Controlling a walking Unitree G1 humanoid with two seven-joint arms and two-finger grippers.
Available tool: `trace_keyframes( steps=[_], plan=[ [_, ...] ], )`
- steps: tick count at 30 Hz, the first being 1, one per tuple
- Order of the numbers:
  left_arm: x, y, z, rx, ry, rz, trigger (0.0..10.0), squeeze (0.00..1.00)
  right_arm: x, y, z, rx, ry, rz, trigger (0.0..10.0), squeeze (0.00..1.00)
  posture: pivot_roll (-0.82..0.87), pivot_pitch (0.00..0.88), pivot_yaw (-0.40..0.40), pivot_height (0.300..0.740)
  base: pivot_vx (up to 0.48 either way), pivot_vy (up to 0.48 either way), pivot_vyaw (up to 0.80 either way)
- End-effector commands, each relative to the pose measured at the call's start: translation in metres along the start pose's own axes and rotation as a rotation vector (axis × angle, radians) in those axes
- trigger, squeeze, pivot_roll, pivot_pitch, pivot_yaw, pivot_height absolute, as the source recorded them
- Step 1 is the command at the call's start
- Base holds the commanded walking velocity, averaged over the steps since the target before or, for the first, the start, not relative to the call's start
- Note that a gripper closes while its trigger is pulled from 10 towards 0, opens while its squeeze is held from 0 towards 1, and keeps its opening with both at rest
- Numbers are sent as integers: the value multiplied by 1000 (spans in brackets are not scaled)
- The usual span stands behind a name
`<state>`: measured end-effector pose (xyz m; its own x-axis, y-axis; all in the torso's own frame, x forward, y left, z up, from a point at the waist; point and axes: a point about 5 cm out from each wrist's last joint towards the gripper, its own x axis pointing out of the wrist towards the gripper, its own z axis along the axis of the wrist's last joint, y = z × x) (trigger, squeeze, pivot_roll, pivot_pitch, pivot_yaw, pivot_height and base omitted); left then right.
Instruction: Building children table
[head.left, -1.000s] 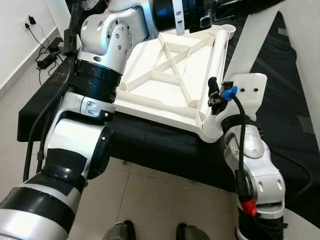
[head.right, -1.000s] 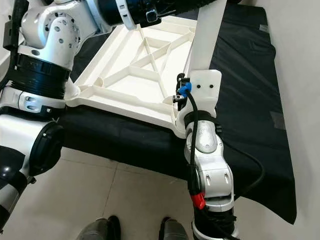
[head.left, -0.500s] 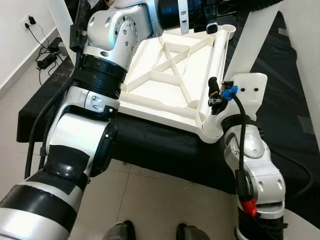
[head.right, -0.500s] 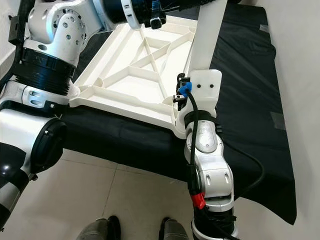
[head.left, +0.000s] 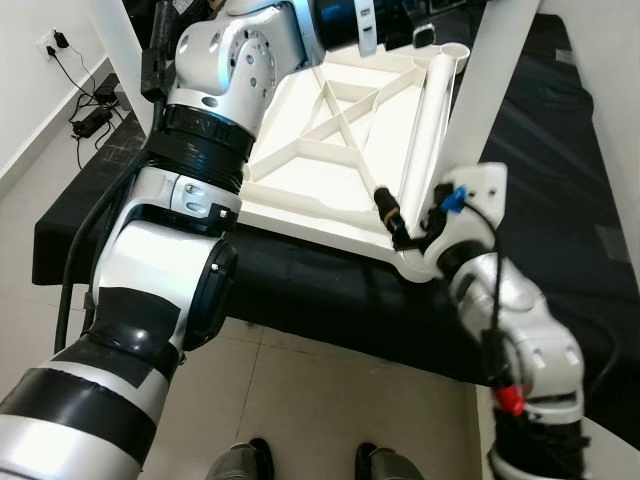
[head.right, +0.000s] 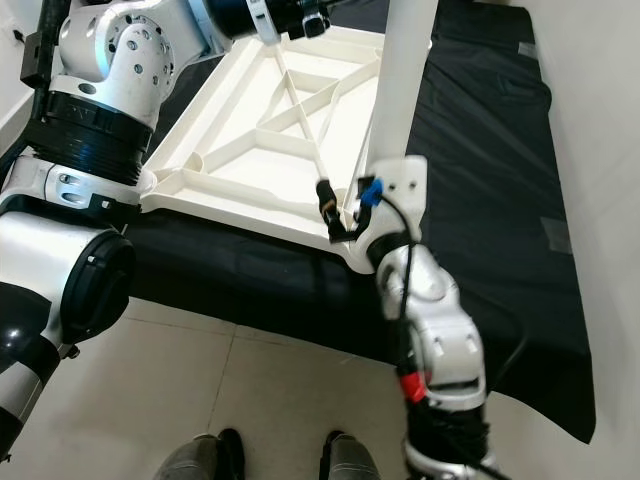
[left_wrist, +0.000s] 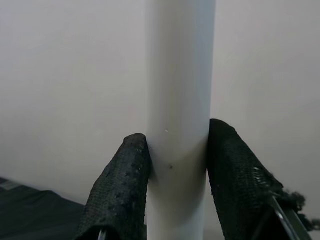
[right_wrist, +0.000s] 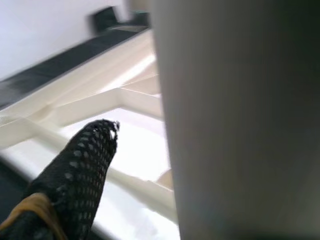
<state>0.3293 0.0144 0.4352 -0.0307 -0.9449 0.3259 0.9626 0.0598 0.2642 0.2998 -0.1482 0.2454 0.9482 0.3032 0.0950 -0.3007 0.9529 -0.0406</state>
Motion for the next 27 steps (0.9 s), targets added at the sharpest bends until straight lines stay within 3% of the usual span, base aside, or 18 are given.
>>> trace_keyframes(
  steps=[1, 2, 4, 5, 8, 9, 10, 12, 18, 25, 26, 27],
  plan=[
    [9, -6, -8, -14, 53, -58, 0, 0, 5, -6, 10, 18, -37, 91, 10000, 1000, -82, 231, 13, 740, 0, 0, 0],
    [9, -7, -9, -14, 53, -63, 0, 0, 6, -19, 19, -17, -52, 121, 10000, 1000, -81, 230, 13, 740, 0, 0, 0],
    [9, -7, -9, -14, 53, -63, 0, 0, 6, -19, 19, -17, -52, 121, 10000, 1000, -81, 230, 13, 740, 0, 0, 0],
    [11, -9, -9, -15, 52, -77, 0, 0, 4, -35, 35, -28, -68, 266, 10000, 1000, -79, 233, 14, 740, 0, 0, 0],
    [11, -10, -10, -15, 52, -82, 0, 0, 2, -38, 39, -40, -74, 308, 10000, 1000, -79, 233, 14, 740, 0, 0, 0],
    [12, -10, -10, -16, 54, -91, 0, 0, 1, -39, 42, -39, -57, 398, 10000, 0, -77, 239, 18, 740, 0, 0, 0],
    [12, -11, -10, -17, 55, -98, 0, 0, 0, -40, 44, -40, -47, 466, 10000, 0, -78, 239, 18, 740, 0, 0, 0],
    [12, -11, -10, -17, 55, -98, 0, 0, 0, -40, 44, -40, -47, 466, 10000, 0, -78, 239, 18, 740, 0, 0, 0],
    [14, -12, -13, -22, 63, -121, 0, 0, 0, -52, 55, 45, -79, 736, 10000, 0, -68, 246, 21, 740, 0, 0, 0],
    [17, -15, -14, -21, 66, -137, 0, 0, 1, -60, 57, 60, -111, 828, 10000, 0, -64, 250, 23, 740, 0, 0, 0],
    [17, -16, -14, -21, 66, -140, 0, 0, 0, -61, 57, 67, -116, 848, 4784, 0, -64, 250, 23, 740, 0, 0, 0],
    [17, -16, -14, -21, 66, -140, 0, 0, 0, -61, 57, 67, -116, 848, 4784, 0, -64, 250, 23, 740, 0, 0, 0]
  ],
)
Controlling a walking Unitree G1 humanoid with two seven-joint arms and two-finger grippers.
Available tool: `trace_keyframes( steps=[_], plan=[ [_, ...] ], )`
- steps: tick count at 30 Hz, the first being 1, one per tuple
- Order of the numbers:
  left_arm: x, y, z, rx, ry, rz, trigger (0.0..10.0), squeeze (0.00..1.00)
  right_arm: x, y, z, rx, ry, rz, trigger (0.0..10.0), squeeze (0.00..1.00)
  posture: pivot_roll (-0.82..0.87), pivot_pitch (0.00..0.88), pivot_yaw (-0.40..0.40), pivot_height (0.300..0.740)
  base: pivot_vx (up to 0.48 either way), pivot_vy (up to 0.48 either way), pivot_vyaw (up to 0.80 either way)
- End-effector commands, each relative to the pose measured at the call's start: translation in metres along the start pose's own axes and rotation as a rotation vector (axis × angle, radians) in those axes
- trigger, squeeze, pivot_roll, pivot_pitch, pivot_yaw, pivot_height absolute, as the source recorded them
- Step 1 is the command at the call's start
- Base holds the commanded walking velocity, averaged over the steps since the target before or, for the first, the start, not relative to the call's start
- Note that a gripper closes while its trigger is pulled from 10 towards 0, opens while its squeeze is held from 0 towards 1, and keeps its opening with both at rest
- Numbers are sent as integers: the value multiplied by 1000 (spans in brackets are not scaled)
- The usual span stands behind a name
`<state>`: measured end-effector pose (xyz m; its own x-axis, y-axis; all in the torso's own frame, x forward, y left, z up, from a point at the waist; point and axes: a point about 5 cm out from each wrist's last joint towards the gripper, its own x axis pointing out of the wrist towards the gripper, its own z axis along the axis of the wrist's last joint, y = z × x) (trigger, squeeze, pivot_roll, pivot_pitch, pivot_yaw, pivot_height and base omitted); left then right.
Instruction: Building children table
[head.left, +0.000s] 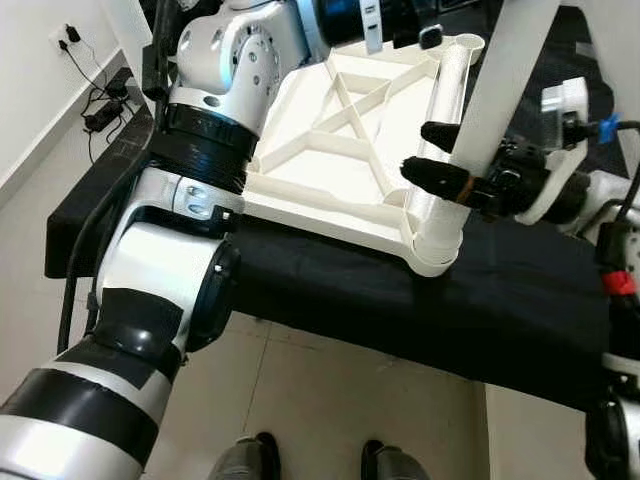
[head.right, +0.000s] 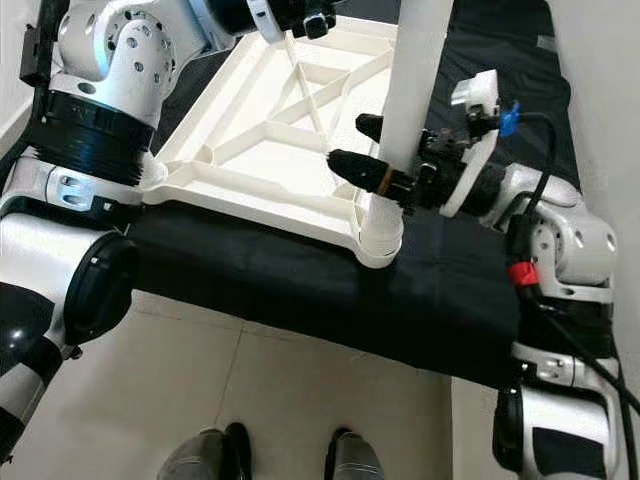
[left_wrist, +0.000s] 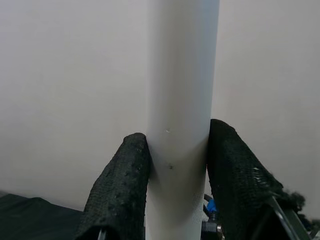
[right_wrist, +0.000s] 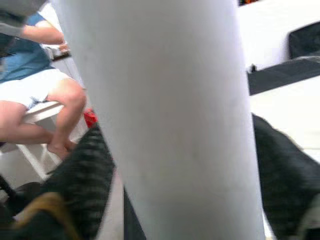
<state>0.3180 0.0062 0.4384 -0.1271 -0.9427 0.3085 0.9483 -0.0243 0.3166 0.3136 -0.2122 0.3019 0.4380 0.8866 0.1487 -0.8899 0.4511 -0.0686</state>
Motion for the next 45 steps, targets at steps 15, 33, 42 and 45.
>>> trace_keyframes(
  steps=[15, 33, 42, 45],
  plan=[
    [11, -9, -20, -41, 90, -68, 0, 0, -13, 2, 2, -27, 8, 116, 0, 0, -59, 253, 29, 740, 0, 0, 0],
    [3, -4, -17, 12, 72, -2, 10000, 1000, -19, 11, -9, -132, 29, -67, 0, 0, -68, 252, 36, 740, 0, 0, 0],
    [-23, -2, -13, 23, 41, 116, 10000, 1000, -22, 15, -22, -182, 117, -356, 0, 0, -65, 251, 20, 740, 0, 0, 0],
    [-35, -4, -13, 26, 36, 156, 10000, 1000, -23, 18, -29, -201, 124, -511, 0, 0, -69, 253, 14, 740, 0, 0, 0]
  ],
)
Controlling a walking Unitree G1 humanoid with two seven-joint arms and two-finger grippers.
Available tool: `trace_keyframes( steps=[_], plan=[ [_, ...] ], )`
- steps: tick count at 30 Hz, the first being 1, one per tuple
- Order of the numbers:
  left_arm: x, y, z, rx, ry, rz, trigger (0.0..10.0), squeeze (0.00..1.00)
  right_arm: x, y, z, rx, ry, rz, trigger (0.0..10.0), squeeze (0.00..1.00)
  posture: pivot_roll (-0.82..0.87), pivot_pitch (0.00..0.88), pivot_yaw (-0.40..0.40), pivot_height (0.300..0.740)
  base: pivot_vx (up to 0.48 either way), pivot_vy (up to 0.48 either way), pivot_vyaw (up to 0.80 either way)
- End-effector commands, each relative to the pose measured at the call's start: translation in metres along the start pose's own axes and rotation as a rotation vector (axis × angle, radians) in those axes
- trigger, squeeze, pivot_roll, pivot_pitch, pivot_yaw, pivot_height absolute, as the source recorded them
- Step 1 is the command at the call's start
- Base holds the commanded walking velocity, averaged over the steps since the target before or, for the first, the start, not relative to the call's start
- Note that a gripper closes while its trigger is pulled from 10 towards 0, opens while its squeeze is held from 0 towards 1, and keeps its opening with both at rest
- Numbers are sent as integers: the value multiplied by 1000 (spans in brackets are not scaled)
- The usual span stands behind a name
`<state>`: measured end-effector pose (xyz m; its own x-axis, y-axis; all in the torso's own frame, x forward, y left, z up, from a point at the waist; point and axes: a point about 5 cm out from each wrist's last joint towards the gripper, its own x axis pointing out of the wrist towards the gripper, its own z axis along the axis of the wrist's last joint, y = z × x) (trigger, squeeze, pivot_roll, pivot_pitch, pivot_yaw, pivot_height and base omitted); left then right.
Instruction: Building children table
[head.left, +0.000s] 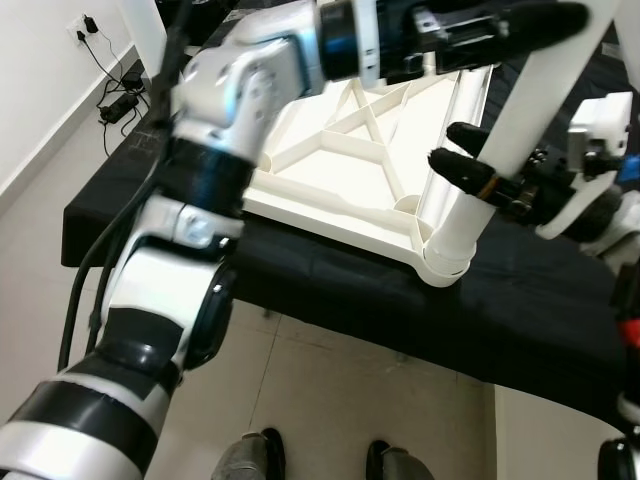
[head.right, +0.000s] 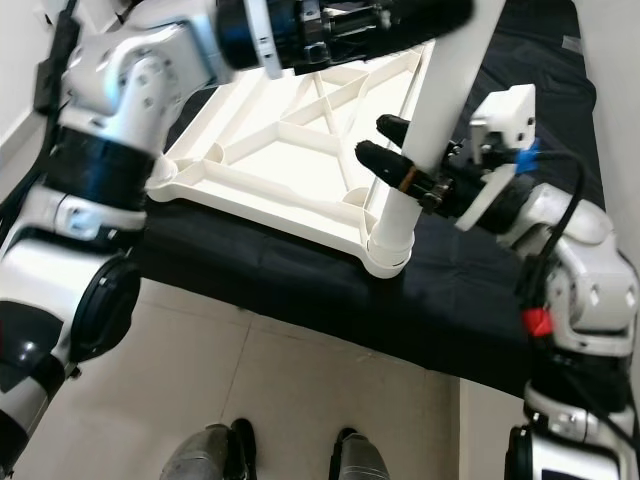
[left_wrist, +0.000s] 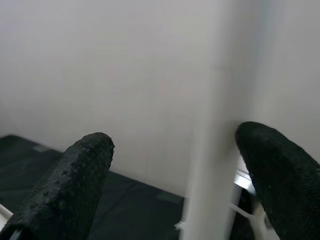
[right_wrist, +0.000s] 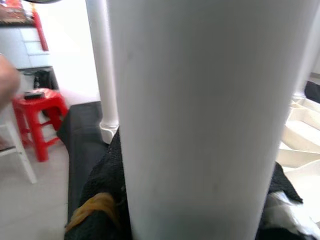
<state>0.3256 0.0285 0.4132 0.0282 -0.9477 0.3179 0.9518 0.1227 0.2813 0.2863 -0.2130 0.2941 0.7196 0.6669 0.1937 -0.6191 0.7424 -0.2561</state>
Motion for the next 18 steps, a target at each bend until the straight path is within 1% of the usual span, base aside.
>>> trace_keyframes(
  steps=[1, 2, 3, 4, 5, 7, 8, 10, 11, 12, 13, 15, 17, 18],
  plan=[
    [-6, -2, 4, 13, -4, 6, 10000, 1000, -7, -3, -26, 31, 133, -133, 0, 0, -69, 253, 14, 740, 0, 0, 0],
    [-6, -2, 4, 13, -4, 6, 10000, 1000, -7, -3, -26, 31, 133, -133, 0, 0, -69, 253, 14, 740, 0, 0, 0],
    [-24, -4, 1, 8, -8, 75, 10000, 1000, -15, 12, -43, -21, 219, -402, 0, 0, -74, 251, 13, 740, 0, 0, 0],
    [-24, -4, 1, 8, -8, 75, 10000, 1000, -15, 12, -43, -21, 219, -402, 0, 0, -74, 251, 13, 740, 0, 0, 0],
    [-56, -11, -13, -26, 5, 199, 10000, 1000, -13, 39, -60, -38, 302, -656, 0, 0, -79, 240, 13, 740, 0, 0, 0],
    [-56, -11, -13, -26, 5, 199, 10000, 1000, -13, 39, -60, -38, 302, -656, 0, 0, -79, 240, 13, 740, 0, 0, 0],
    [-63, -14, -18, -38, 13, 230, 10000, 1000, -10, 44, -62, -32, 316, -688, 0, 0, -77, 238, 11, 740, 0, 0, 0],
    [-63, -14, -18, -38, 13, 230, 10000, 1000, -10, 44, -62, -32, 316, -688, 0, 0, -77, 238, 11, 740, 0, 0, 0],
    [-68, -16, -21, -46, 19, 247, 10000, 1000, -3, 45, -62, -23, 310, -688, 0, 0, -73, 233, 5, 740, 0, 0, 0],
    [-68, -16, -21, -46, 19, 247, 10000, 1000, -3, 45, -62, -23, 310, -688, 0, 0, -73, 233, 5, 740, 0, 0, 0],
    [-73, -19, -24, -53, 18, 266, 10000, 1000, 2, 44, -61, -13, 303, -697, 0, 0, -66, 232, 0, 740, 0, 0, 0],
    [-73, -19, -24, -53, 18, 266, 10000, 1000, 2, 44, -61, -13, 303, -697, 0, 0, -66, 232, 0, 740, 0, 0, 0],
    [-81, -20, -27, -68, 13, 298, 10000, 1000, 7, 43, -63, 10, 302, -701, 0, 0, -71, 233, -2, 740, 0, 0, 0],
    [-81, -20, -27, -68, 13, 298, 10000, 1000, 7, 43, -63, 10, 302, -701, 0, 0, -71, 233, -2, 740, 0, 0, 0]
  ],
)
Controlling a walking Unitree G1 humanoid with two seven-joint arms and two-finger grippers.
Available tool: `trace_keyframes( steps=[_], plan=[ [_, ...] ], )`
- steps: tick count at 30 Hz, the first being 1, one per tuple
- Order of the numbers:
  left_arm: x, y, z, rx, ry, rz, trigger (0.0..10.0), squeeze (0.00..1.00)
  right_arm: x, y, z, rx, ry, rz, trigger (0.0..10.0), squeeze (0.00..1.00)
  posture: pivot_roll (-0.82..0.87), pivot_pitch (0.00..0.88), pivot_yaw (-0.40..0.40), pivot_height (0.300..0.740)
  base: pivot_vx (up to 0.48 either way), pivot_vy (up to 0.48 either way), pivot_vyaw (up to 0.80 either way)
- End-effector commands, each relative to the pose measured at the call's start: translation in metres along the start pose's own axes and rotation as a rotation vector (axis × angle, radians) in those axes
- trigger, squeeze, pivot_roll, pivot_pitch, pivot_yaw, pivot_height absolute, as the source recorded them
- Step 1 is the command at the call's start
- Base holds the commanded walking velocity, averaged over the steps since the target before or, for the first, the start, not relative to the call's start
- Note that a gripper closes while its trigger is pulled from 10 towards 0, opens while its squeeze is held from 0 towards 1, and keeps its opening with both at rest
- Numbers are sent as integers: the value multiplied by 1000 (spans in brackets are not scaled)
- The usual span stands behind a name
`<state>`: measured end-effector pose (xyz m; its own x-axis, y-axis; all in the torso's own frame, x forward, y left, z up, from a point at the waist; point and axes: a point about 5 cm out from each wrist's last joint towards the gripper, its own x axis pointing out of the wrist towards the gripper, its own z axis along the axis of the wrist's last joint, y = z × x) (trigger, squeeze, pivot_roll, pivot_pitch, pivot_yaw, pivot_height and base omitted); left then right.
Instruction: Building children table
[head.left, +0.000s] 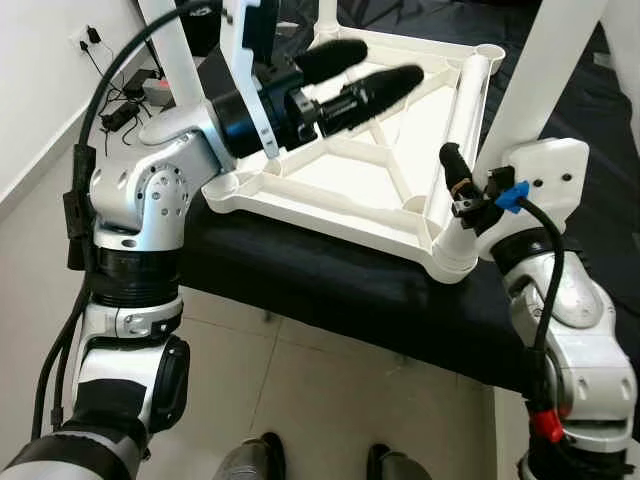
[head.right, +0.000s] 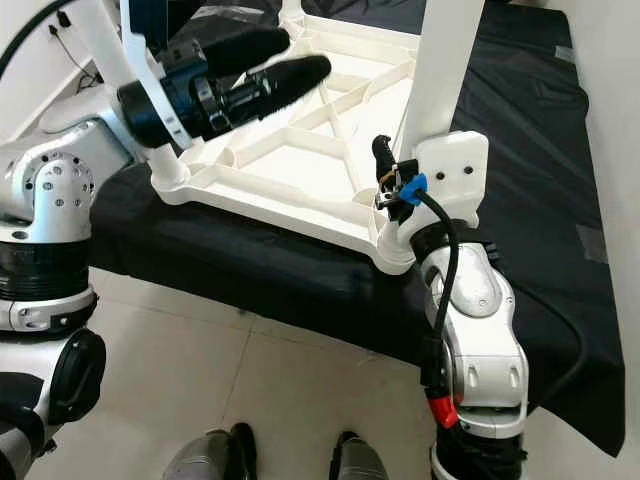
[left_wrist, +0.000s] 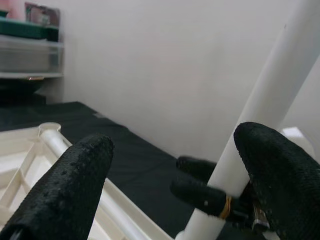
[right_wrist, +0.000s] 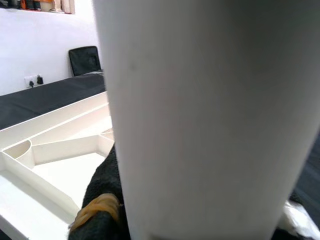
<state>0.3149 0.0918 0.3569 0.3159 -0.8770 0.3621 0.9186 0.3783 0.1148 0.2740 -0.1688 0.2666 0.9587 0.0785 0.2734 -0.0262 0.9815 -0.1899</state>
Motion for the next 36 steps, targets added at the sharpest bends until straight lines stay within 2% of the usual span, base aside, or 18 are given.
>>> trace_keyframes(
  steps=[1, 7, 11, 13, 14, 15, 16, 18, 21, 30, 36],
  plan=[
    [-4, 1, 0, -6, -3, 6, 10000, 1000, -1, -3, -45, 30, 255, -44, 0, 0, -77, 232, -4, 740, 0, 0, 0],
    [-3, -1, -4, -19, 7, 24, 10000, 1000, -3, 1, -46, 57, 288, -92, 0, 0, -83, 232, -5, 740, 0, 0, 0],
    [-2, -5, -5, -31, 7, 33, 10000, 1000, 12, -2, -41, 65, 291, -95, 0, 0, -87, 231, -4, 740, 0, 0, 0],
    [-2, -5, -5, -31, 7, 33, 10000, 1000, 12, -2, -41, 65, 291, -95, 0, 0, -87, 231, -4, 740, 0, 0, 0],
    [-2, -6, -7, -31, 9, 31, 10000, 1000, 21, -8, -36, 60, 269, -82, 0, 0, -87, 233, -5, 740, 0, 0, 0],
    [-2, -6, -7, -31, 9, 31, 10000, 1000, 21, -8, -36, 60, 269, -82, 0, 0, -87, 233, -5, 740, 0, 0, 0],
    [-3, -7, -8, -31, 11, 32, 10000, 1000, 29, -16, -32, 62, 252, -82, 0, 0, -86, 233, -6, 740, 0, 0, 0],
    [-3, -7, -8, -31, 11, 32, 10000, 1000, 29, -16, -32, 62, 252, -82, 0, 0, -86, 233, -6, 740, 0, 0, 0],
    [-5, -9, -10, -25, 20, 42, 10000, 1000, 39, -28, -27, 67, 230, -94, 0, 0, -80, 237, -9, 740, 0, 0, 0],
    [-4, -8, -10, 9, 33, 58, 10000, 1000, 33, -27, -32, 86, 252, -112, 0, 0, -83, 237, -2, 740, 0, 0, 0],
    [3, -4, -4, 51, 29, 65, 10000, 1000, 27, -30, -37, 150, 252, -169, 0, 0, -81, 234, 7, 740, 0, 0, 0]
  ],
)
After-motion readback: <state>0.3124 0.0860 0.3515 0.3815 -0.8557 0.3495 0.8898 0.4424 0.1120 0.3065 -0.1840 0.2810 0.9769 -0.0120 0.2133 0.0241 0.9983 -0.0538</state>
